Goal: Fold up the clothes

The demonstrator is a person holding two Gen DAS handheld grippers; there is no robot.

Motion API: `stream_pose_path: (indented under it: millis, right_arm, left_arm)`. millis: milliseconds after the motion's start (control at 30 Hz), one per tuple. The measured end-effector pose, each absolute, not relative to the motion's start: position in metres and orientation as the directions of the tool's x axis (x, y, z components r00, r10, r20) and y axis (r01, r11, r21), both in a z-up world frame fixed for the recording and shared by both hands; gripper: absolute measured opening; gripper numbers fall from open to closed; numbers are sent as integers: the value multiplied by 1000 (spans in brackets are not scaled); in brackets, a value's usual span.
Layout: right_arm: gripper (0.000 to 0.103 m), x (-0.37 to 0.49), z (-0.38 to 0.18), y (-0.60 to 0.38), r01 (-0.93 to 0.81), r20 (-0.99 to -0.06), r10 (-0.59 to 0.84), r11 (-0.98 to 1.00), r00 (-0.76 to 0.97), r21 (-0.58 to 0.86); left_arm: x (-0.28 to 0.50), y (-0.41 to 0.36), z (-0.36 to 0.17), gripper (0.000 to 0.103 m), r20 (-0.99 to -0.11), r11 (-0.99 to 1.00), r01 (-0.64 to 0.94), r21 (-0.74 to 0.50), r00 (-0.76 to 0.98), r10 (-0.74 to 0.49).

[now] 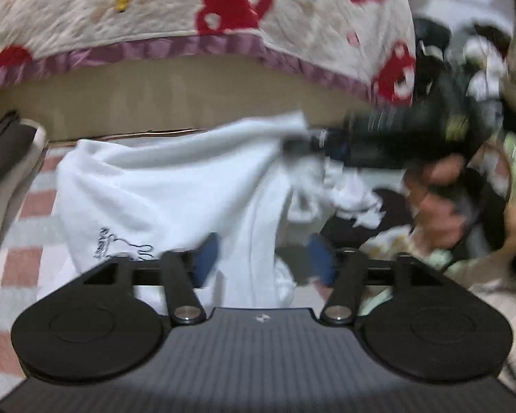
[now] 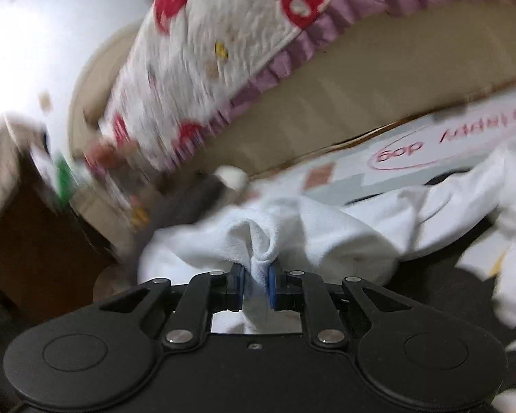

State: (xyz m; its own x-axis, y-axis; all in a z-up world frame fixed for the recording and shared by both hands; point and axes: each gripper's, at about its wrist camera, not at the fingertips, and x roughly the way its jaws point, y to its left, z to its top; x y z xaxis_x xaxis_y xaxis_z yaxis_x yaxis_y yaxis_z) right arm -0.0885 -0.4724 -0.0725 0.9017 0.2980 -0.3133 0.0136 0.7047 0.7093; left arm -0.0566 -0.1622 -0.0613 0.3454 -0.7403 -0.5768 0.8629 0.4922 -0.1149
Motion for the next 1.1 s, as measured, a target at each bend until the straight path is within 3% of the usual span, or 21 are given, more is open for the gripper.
stream_pose_path:
  millis: [67, 100, 133, 200, 433, 467, 533, 600, 700, 767, 800, 1000, 1100]
  right_arm:
    - [17, -97, -65, -467, -16, -260, 295, 688, 920, 725]
    - [17, -102, -60, -461, -33, -249, 294, 704, 923, 709]
    - [17, -107, -56, -456, -48, -249, 292, 730, 923, 682]
    - [16, -112, -53, -451, -38, -268, 259, 781, 928, 624]
    - [18, -96, -65, -460, 80, -379, 146, 850, 914, 520]
    - [21, -90, -70, -456, 126, -432, 108, 869, 895, 478]
    - [40, -78, -82, -447, 212, -548, 32, 902, 836, 377]
    - [42, -73, -92, -448, 247, -608, 23, 901, 794, 356]
    - [47, -90, -82, -458, 278, -590, 13, 874, 807, 399]
    - [60, -104, -69, -455, 251, -563, 0, 895, 827, 369]
    - [71, -110, -65, -451, 244, -558, -1, 900, 830, 360]
    - [73, -115, -72, -414, 153, -577, 96, 917, 811, 368]
    - [77, -99, -75, -384, 82, -585, 54, 976, 809, 203]
  left_arm:
    - [-61, -176, -75, 71, -617, 519, 854, -28, 394, -681]
    - [-61, -183, -81, 64, -635, 533, 846, 18, 422, -647]
    - [-61, -185, -83, 35, -635, 541, 838, 69, 455, -625]
    - [-57, -184, -81, 11, -623, 558, 820, 129, 504, -598]
    - [-45, -172, -43, 5, -506, 622, 740, 256, 651, -566]
    - [-45, -171, -42, 5, -500, 622, 739, 260, 654, -568]
    - [-46, -171, -44, 5, -513, 643, 734, 220, 648, -564]
    - [-50, -174, -48, 5, -523, 670, 725, 159, 637, -566]
    - [-56, -178, -48, 5, -496, 668, 715, 208, 666, -557]
    - [-51, -175, -42, 5, -482, 686, 702, 190, 676, -558]
    - [-48, -173, -39, 5, -478, 696, 698, 165, 674, -563]
    - [-45, -165, -29, 4, -445, 723, 685, 84, 675, -588]
    - [-46, -164, -28, 4, -436, 717, 693, 75, 670, -601]
